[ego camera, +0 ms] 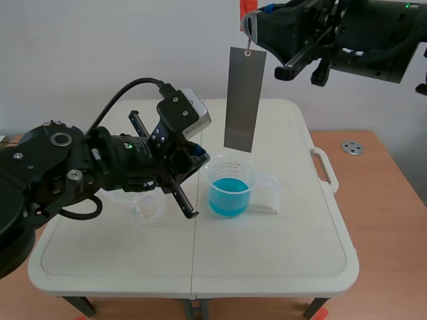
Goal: Hold the metal plate by the orange handle, dip it into the blue solution, take it out and point at it, then put the plate back in the beaker on the left.
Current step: 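Lower the plate into the blue solution, then hold the plate still in the solution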
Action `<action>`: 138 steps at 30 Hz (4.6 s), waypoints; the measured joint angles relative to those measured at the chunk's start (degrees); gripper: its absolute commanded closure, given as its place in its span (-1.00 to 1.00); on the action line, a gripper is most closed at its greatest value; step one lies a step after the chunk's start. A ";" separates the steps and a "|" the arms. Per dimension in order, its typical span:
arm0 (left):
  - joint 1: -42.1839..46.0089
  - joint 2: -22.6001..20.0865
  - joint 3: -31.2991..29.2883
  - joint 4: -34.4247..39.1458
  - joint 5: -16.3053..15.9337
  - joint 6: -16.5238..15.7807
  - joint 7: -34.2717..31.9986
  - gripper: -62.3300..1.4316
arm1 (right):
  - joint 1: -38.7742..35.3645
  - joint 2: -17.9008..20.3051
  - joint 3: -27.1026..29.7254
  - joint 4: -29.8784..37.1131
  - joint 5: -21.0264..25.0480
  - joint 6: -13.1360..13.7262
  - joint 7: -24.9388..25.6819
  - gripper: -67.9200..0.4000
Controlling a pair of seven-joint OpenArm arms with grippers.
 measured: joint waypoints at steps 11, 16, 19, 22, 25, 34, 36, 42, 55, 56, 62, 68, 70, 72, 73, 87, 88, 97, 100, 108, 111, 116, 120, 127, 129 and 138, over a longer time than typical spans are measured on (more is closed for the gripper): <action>0.11 -0.02 -0.02 0.00 0.81 2.36 0.20 0.90 | 0.00 0.00 0.00 0.00 0.00 0.00 0.00 0.94; 3.74 -2.38 -2.69 2.95 0.79 6.45 0.15 0.90 | 0.00 0.00 0.00 0.00 0.00 0.00 0.00 0.94; 9.27 -5.60 -6.54 8.98 0.79 6.91 0.13 0.90 | 0.00 0.00 0.00 0.00 0.00 0.00 0.00 0.94; 15.54 -8.39 -10.78 15.80 0.79 6.91 -0.85 0.90 | 0.00 0.00 0.00 0.00 0.00 0.00 0.00 0.94; 21.97 -10.25 -15.02 21.42 0.79 8.85 -2.47 0.90 | 0.00 0.00 0.00 0.00 0.00 0.00 0.00 0.94; 42.16 -11.58 -29.99 31.50 0.70 10.40 -5.62 0.90 | 0.00 -0.02 0.00 -1.64 0.00 0.00 0.02 0.95; 46.58 -11.58 -32.74 32.68 0.35 10.40 -6.40 0.90 | 0.00 -0.02 0.00 -2.78 0.00 0.00 0.00 0.95; 59.30 -11.56 -39.10 33.42 -2.36 10.54 -9.05 0.90 | 0.00 -1.05 0.00 -5.60 -0.02 -0.04 0.22 0.95; 74.10 -11.58 -44.26 31.89 -7.32 10.60 -11.93 0.90 | 0.00 -4.37 -0.48 -11.32 -3.52 -0.04 1.88 0.95; 74.34 -11.58 -44.26 31.06 -7.96 10.58 -12.11 0.90 | 0.02 -4.59 -0.74 -11.67 -3.74 -0.04 1.97 0.95; 74.18 -11.58 -44.09 23.63 -8.90 10.38 -14.49 0.90 | 0.04 -6.51 -1.38 -15.34 -7.30 -0.07 4.26 0.95; 74.12 -11.56 -44.04 18.29 -8.90 7.89 -16.17 0.90 | 0.04 -7.93 -1.40 -19.30 -11.21 -0.04 6.38 0.95; 74.12 -11.56 -44.04 17.84 -8.90 7.69 -16.20 0.90 | 0.02 -8.61 -1.40 -20.24 -12.41 -0.07 6.86 0.95; 74.12 -11.56 -44.04 17.81 -8.90 7.69 -16.20 0.90 | 0.02 -9.18 -1.40 -21.00 -13.66 -0.07 7.67 0.95; 74.10 -11.58 -44.04 17.84 -8.90 7.69 -16.22 0.90 | 0.02 -9.38 -1.40 -21.35 -14.01 -0.04 7.93 0.95; 73.96 -11.58 -44.04 17.97 -8.87 7.72 -16.20 0.90 | 0.07 -10.19 -2.51 -25.49 -20.61 -0.28 12.33 0.95; 73.96 -11.58 -44.04 17.97 -8.87 7.72 -16.20 0.90 | 0.09 -10.38 -2.54 -25.79 -20.81 -0.26 12.48 0.95; 73.96 -11.58 -44.04 18.03 -8.90 7.72 -16.17 0.90 | 0.26 -10.67 -2.54 -27.91 -24.63 -0.28 15.08 0.95; 73.96 -11.58 -44.04 18.03 -8.90 7.72 -16.17 0.90 | 0.44 -10.64 -2.54 -27.91 -25.75 -0.31 15.28 0.95; 73.96 -11.58 -44.04 18.03 -8.90 7.72 -16.17 0.90 | 0.72 -10.64 -2.54 -27.91 -26.93 -0.48 15.26 0.95; 73.96 -11.58 -44.04 18.03 -8.90 7.72 -16.17 0.90 | 0.72 -10.64 -2.54 -27.91 -26.93 -0.48 15.26 0.95; 73.96 -11.58 -44.04 18.03 -8.90 7.72 -16.17 0.90 | 0.72 -10.64 -2.54 -27.91 -26.93 -0.48 15.30 0.95; 73.96 -11.58 -44.04 18.03 -8.90 7.72 -16.17 0.90 | 0.72 -10.64 -2.54 -27.91 -26.93 -0.48 15.32 0.95; 73.96 -11.58 -44.04 18.03 -8.90 7.72 -16.17 0.90 | 0.72 -10.64 -2.54 -27.91 -26.95 -0.48 15.52 0.95; 73.96 -11.58 -44.04 18.03 -8.90 7.72 -16.17 0.90 | 0.72 -10.64 -2.54 -27.91 -26.95 -0.48 15.52 0.95; 73.96 -11.58 -44.04 18.03 -8.90 7.72 -16.17 0.90 | 0.72 -10.64 -2.54 -27.91 -26.95 -0.48 15.52 0.95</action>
